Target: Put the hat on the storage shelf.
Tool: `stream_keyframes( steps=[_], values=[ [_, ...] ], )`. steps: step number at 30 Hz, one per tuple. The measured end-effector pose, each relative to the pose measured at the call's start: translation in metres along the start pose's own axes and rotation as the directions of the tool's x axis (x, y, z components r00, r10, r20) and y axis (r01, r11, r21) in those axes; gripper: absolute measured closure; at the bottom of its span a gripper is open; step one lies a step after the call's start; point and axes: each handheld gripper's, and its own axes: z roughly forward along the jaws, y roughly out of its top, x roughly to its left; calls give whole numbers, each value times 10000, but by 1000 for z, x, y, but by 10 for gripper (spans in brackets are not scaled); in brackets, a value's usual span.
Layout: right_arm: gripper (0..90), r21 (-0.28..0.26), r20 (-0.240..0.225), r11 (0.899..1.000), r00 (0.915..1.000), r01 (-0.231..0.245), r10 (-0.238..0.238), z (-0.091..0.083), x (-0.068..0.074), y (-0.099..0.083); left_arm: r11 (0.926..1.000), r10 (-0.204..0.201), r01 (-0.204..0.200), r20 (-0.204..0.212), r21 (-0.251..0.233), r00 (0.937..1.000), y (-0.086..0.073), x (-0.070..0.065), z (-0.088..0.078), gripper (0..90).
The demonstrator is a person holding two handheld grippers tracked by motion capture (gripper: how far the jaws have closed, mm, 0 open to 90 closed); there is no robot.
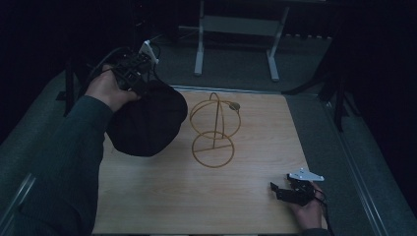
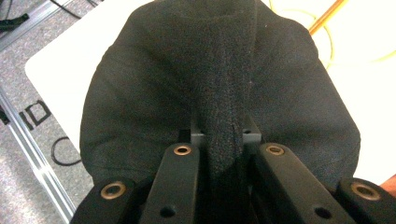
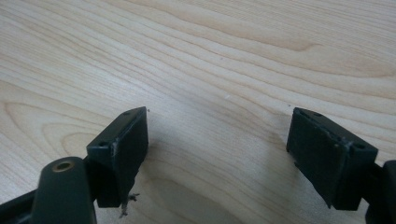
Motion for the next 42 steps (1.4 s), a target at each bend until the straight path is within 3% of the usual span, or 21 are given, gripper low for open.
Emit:
stream_keyframes(
  steps=[19,42],
  values=[
    [203,3,2,10000,10000,-4,4,0,0,0,9998,-91,91,-3,-154,10000,29,-2,-6,828],
    [201,6,-11,10000,10000,33,-33,0,0,0,9993,312,-314,-115,-186,9994,62,-16,-13,825]
  ],
)
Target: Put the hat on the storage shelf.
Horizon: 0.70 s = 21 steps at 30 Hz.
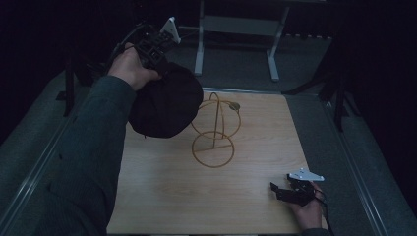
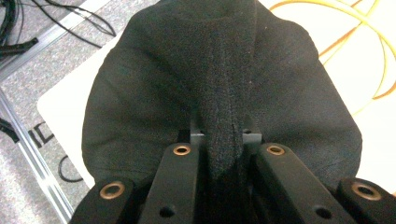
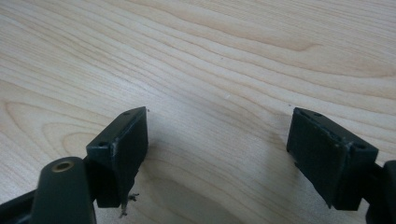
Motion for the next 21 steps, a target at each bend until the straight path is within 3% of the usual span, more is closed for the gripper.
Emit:
stream_keyframes(
  steps=[5,10,16,21],
  values=[
    [201,-2,-10,10000,10000,5,-5,0,0,0,9999,-77,78,25,-72,10000,3,0,3,825],
    [201,0,-17,10000,10000,25,-25,0,0,0,9983,-336,335,-28,-481,9994,2,1,5,824],
    [202,-1,-15,10000,10000,31,-31,0,0,0,9908,-623,648,241,-1192,9978,-3,5,6,825],
    [201,0,-17,10000,10000,31,-31,0,0,0,9790,-795,847,350,-1853,9962,-10,5,10,825]
  ],
)
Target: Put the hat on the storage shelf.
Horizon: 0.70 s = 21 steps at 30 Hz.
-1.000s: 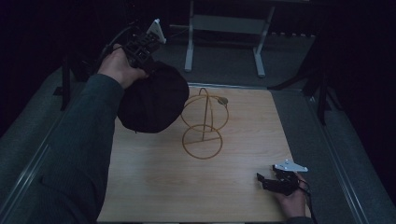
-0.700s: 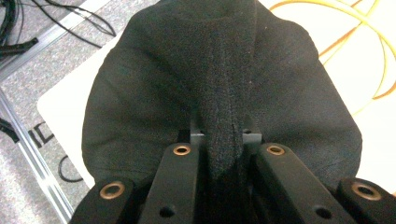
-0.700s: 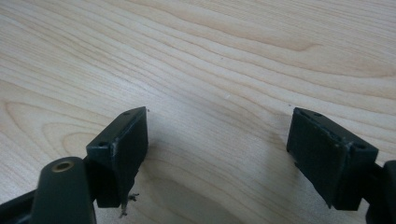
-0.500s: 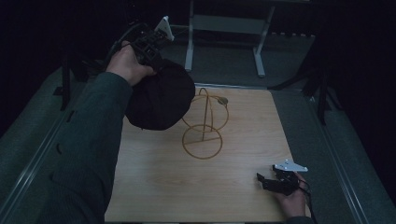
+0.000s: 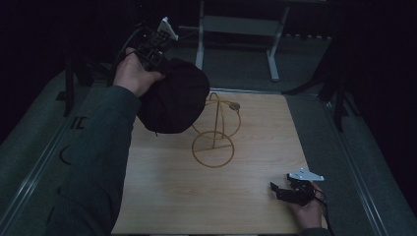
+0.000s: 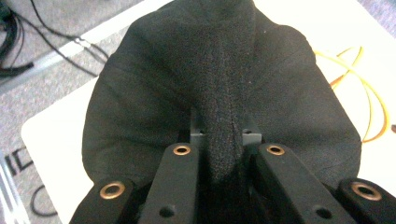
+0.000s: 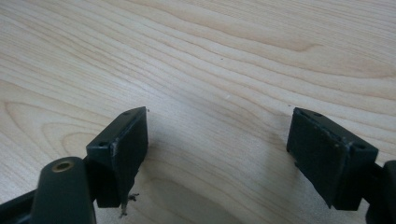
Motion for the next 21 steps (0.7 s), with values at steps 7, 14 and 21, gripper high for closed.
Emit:
stream_keyframes(
  steps=[7,14,21],
  values=[
    [201,0,3,10000,10000,2,-2,0,0,0,9921,-157,199,344,-1237,9993,-11,2,5,827],
    [201,-8,4,10000,10000,5,-5,0,0,0,9654,6,124,500,-2605,9988,-25,1,9,827],
    [201,-8,4,10000,10000,7,-7,0,0,0,9413,100,163,763,-3373,9970,-32,0,10,826]
  ],
)
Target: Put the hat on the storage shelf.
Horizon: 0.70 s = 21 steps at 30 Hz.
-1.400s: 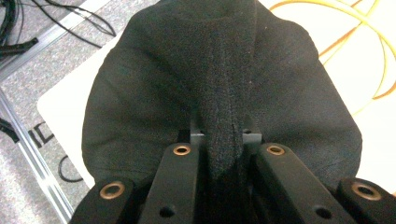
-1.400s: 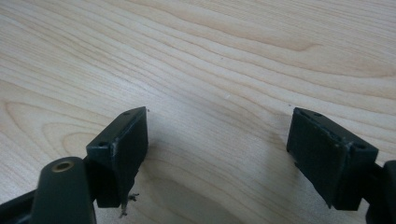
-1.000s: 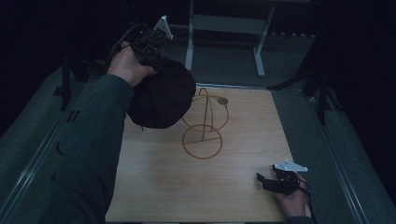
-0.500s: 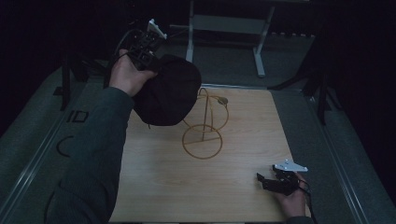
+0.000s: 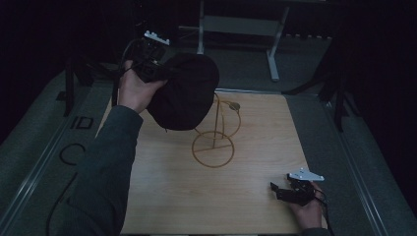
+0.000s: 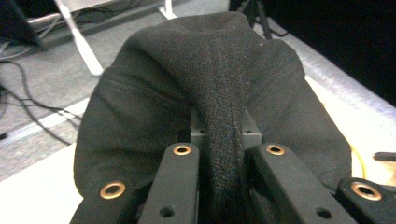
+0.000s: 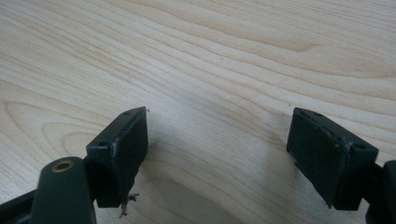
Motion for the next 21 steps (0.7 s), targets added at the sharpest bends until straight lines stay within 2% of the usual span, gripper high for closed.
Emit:
stream_keyframes(
  steps=[8,15,21],
  values=[
    [201,0,0,10000,10000,-2,2,0,0,0,9999,164,-165,296,21,9994,2,-5,4,826],
    [201,2,0,10000,10000,-3,3,0,0,0,9997,251,-254,552,62,9982,4,-15,10,827],
    [201,2,1,10000,10000,-3,3,0,0,0,9985,490,-504,683,199,9965,7,-24,14,828]
  ],
)
